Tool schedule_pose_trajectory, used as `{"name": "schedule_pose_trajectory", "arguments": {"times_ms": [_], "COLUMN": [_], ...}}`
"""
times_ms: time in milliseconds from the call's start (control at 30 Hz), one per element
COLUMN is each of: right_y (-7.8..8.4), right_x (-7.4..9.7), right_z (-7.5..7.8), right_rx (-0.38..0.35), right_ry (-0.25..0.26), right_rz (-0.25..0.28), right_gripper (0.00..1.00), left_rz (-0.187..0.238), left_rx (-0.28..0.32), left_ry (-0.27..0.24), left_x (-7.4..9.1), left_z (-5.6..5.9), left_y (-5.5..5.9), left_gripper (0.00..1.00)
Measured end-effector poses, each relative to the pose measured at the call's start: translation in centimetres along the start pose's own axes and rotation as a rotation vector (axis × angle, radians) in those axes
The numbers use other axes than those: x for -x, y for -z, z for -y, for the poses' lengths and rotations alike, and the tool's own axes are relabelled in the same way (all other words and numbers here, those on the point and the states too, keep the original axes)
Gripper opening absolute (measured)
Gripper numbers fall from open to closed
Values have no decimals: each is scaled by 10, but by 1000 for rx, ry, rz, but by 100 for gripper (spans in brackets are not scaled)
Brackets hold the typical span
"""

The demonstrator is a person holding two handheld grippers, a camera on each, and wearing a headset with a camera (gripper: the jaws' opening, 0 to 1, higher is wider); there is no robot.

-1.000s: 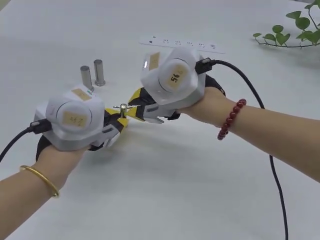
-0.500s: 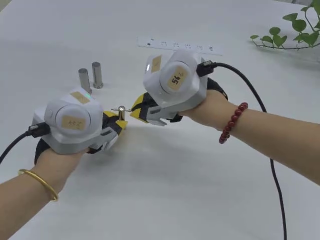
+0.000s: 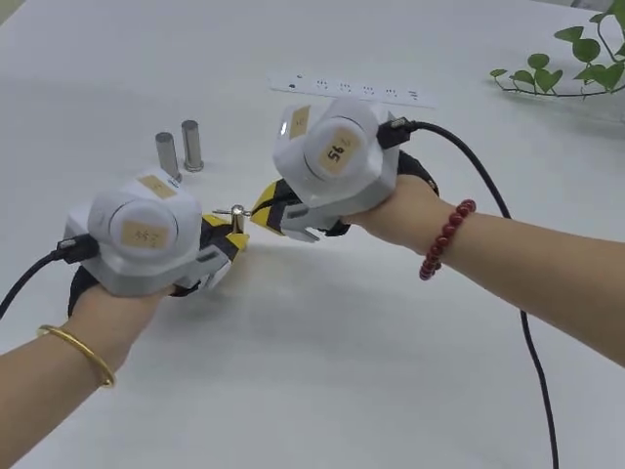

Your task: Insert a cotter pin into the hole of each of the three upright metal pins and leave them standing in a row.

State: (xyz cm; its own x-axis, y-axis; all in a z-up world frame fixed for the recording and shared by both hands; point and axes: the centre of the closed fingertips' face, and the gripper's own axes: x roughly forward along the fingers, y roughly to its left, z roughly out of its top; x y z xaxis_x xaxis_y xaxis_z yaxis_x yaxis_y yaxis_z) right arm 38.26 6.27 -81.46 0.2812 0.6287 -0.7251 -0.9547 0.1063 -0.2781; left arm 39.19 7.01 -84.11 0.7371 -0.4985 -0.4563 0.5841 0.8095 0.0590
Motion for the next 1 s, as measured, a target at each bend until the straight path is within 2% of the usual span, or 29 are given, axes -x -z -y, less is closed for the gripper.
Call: {"name": "schedule_pose_trajectory", "arguments": {"times_ms": [300,600,733,867,1000], "right_y": [-4,0,4,5,7], "right_x": [-4,-4,-2,1,3], "right_z": [0,1,5,7,10], "right_rx": [-17,-18,-35,-45,-64], "right_ry": [-2,-4,9,15,22], "right_rz": [15,3,0,4,6], "right_gripper": [4,6,6,6,6], "left_rz": [-1,-7,-40,-42,-40], "left_rx": [2,-12,-3,5,19], "left_ry": [-7,-12,-9,2,4], "left_x": [1,1,1,3,5], "left_z": [-7,-10,-10,-11,-13], "left_y": [1,2,10,16,15], "left_gripper": [7,8,8,8,11]}}
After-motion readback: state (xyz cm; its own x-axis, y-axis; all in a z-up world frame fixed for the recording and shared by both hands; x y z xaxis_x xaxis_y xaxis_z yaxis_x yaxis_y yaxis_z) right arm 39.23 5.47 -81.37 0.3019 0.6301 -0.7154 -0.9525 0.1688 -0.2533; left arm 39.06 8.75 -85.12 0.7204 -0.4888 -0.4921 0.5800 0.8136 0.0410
